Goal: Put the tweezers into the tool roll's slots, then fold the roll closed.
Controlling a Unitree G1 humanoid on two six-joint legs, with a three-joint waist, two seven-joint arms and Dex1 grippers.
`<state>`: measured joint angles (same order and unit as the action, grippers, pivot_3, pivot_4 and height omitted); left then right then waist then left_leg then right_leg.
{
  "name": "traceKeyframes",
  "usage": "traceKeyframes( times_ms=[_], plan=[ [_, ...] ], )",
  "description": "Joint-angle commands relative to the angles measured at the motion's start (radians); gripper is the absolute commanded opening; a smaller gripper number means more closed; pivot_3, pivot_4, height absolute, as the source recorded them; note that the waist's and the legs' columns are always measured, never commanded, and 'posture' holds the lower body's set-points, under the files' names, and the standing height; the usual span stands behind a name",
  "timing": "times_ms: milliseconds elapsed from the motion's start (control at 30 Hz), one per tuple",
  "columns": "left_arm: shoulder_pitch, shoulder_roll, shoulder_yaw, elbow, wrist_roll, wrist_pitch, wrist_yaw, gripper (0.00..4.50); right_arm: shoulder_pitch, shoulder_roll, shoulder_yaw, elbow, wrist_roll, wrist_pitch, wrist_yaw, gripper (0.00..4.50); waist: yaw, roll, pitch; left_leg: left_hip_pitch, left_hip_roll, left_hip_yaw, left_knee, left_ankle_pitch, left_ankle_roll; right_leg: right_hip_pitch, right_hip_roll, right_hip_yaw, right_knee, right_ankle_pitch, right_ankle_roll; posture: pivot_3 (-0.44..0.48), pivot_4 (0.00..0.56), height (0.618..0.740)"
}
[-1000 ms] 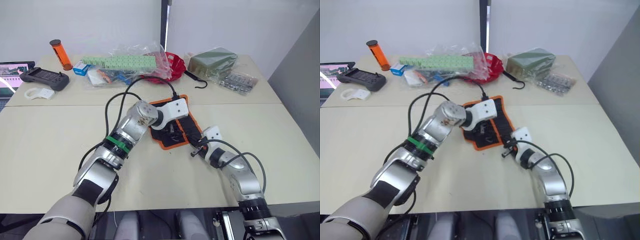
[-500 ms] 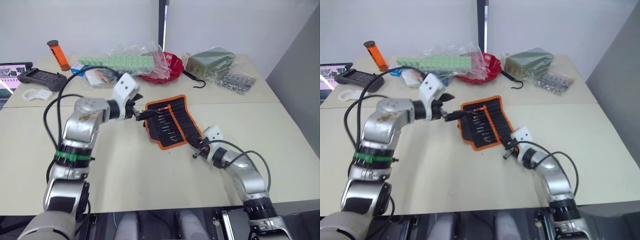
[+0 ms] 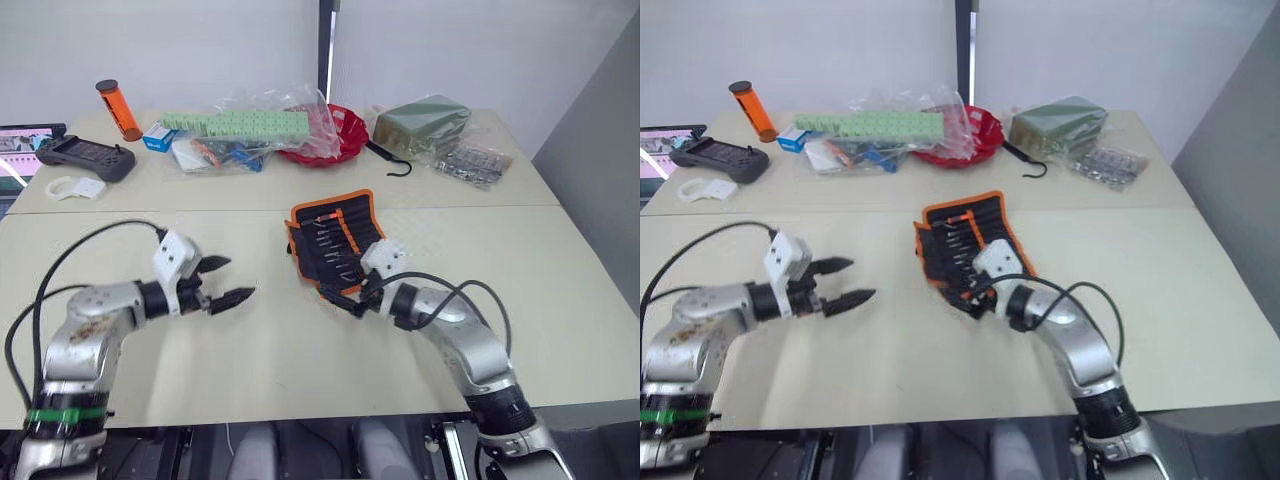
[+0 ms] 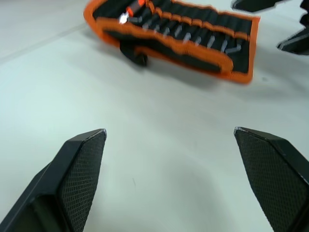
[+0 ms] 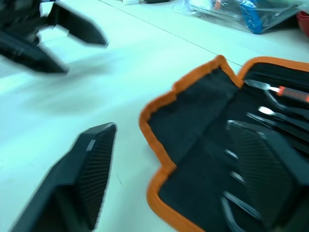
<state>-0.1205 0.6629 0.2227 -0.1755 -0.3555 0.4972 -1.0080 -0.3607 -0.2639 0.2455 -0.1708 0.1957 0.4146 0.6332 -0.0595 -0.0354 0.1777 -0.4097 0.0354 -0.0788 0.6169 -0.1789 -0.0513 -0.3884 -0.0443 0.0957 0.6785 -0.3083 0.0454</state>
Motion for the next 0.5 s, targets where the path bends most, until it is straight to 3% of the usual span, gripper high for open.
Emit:
traceKeyframes(
  times_ms=[33,400,500],
  plan=[
    [0.054,0.021,0.051,-0.078,-0.022,-0.043,0.02,4.5,-0.042,0.029,0.041,0.026,-0.067,-0.026,-0.052,4.49,0.008,0.0,0.0,0.0,0.0,0.0,0.0,0.0,0.0,0.0,0.0,0.0,0.0,0.0,0.0,0.0,0.15,0.74],
    [0.131,0.041,0.061,-0.131,-0.017,-0.074,0.08,4.5,-0.13,0.109,0.067,0.236,-0.169,-0.118,-0.125,4.49,0.013,0.0,0.0,0.001,0.001,0.001,0.0,0.001,-0.001,0.0,0.0,0.0,0.0,0.0,0.0,0.0,0.15,0.74],
    [0.133,0.044,0.062,-0.129,-0.019,-0.081,0.089,4.5,-0.146,0.121,0.056,0.252,-0.168,-0.144,-0.131,3.65,0.014,0.0,0.0,0.001,0.001,0.001,-0.001,0.001,-0.001,0.0,0.0,0.0,0.0,0.0,-0.001,0.0,0.15,0.74]
  ],
)
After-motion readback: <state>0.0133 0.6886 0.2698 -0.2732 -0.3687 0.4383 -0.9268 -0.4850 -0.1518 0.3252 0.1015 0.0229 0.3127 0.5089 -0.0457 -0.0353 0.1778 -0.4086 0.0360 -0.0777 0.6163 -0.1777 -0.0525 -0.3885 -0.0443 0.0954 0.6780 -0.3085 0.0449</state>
